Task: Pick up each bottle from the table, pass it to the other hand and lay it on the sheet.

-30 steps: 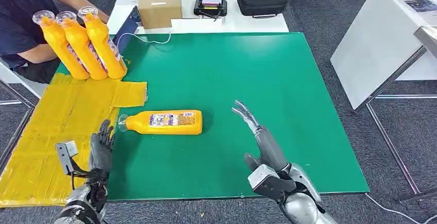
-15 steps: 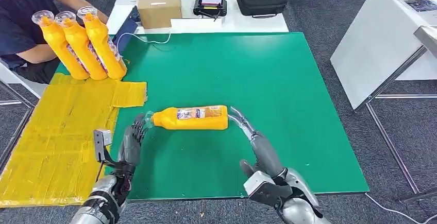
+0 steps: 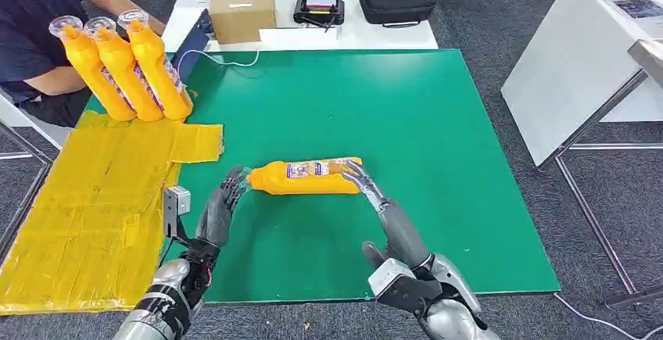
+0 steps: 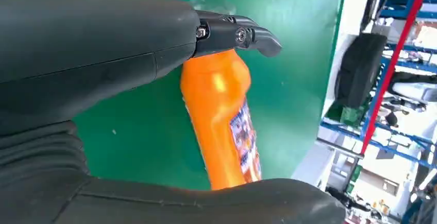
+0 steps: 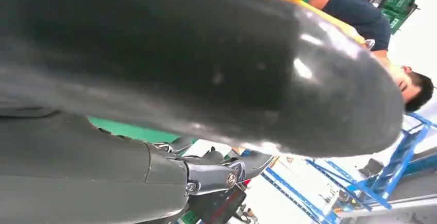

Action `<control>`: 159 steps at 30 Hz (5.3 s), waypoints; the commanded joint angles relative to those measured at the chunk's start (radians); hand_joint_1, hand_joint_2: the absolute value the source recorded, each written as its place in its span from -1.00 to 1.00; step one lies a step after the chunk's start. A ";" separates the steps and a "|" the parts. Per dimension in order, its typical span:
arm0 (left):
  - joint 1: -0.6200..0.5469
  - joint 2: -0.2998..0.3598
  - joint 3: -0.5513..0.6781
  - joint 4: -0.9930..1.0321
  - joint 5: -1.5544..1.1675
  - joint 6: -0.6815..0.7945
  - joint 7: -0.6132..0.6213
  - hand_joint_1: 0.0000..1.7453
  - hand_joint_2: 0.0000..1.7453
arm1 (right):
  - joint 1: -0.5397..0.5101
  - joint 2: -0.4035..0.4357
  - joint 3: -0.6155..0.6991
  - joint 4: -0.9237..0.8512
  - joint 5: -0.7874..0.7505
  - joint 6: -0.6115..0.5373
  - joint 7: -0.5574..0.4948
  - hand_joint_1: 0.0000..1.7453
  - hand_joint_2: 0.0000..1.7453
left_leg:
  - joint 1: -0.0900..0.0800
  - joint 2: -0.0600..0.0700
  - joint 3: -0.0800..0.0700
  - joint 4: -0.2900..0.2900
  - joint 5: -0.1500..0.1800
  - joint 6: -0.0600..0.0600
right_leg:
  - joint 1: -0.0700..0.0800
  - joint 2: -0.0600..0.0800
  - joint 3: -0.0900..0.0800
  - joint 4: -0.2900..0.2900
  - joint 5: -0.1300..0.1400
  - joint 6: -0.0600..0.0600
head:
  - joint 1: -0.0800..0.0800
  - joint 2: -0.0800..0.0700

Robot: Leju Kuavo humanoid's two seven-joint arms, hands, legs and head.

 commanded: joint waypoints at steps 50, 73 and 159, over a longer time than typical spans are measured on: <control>0.120 0.181 0.173 -0.893 0.155 0.025 0.103 -1.00 -1.00 | -0.395 -0.067 -0.037 0.380 0.202 0.107 0.288 -1.00 1.00 | 0.002 0.004 0.001 0.000 -0.001 -0.001 | 0.001 0.008 0.000 0.000 0.000 -0.001 | 0.000 0.000; 0.020 0.158 0.083 -0.787 0.111 0.012 0.107 -1.00 -1.00 | -0.700 0.120 0.109 0.818 0.229 0.208 0.323 -1.00 1.00 | 0.000 0.003 0.001 0.001 0.002 0.000 | 0.000 0.008 0.000 0.002 0.004 -0.001 | 0.000 0.000; 0.342 0.037 -0.019 -0.982 0.196 0.135 0.070 -1.00 1.00 | -0.329 -0.027 -0.173 0.184 -0.211 0.147 0.252 1.00 1.00 | -0.001 0.001 0.004 0.000 0.004 0.001 | -0.002 0.006 0.003 0.001 0.006 -0.001 | 0.000 0.000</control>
